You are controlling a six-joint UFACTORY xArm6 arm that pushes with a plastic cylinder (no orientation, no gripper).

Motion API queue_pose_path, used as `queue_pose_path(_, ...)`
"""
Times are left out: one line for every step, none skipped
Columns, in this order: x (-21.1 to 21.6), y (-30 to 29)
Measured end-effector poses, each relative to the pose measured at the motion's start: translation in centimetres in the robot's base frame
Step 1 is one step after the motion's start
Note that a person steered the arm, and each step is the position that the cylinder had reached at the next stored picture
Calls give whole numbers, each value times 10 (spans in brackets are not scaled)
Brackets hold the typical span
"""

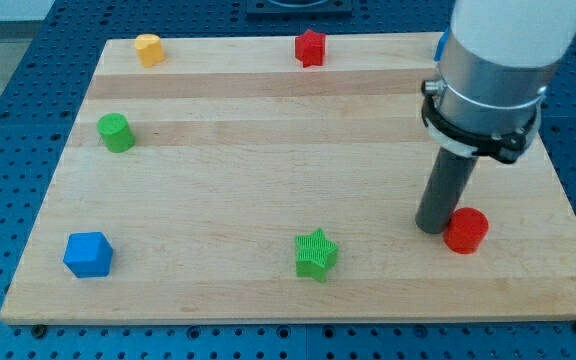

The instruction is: Place the red circle to the bottom right

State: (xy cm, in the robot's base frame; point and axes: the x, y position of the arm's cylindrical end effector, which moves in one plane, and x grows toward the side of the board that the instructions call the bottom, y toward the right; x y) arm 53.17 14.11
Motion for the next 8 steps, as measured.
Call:
queue_pose_path(13, 11)
queue_pose_path(18, 23)
queue_pose_path(19, 30)
queue_pose_path(19, 35)
queue_pose_path(19, 35)
queue_pose_path(19, 36)
queue_pose_path(19, 36)
queue_pose_path(19, 38)
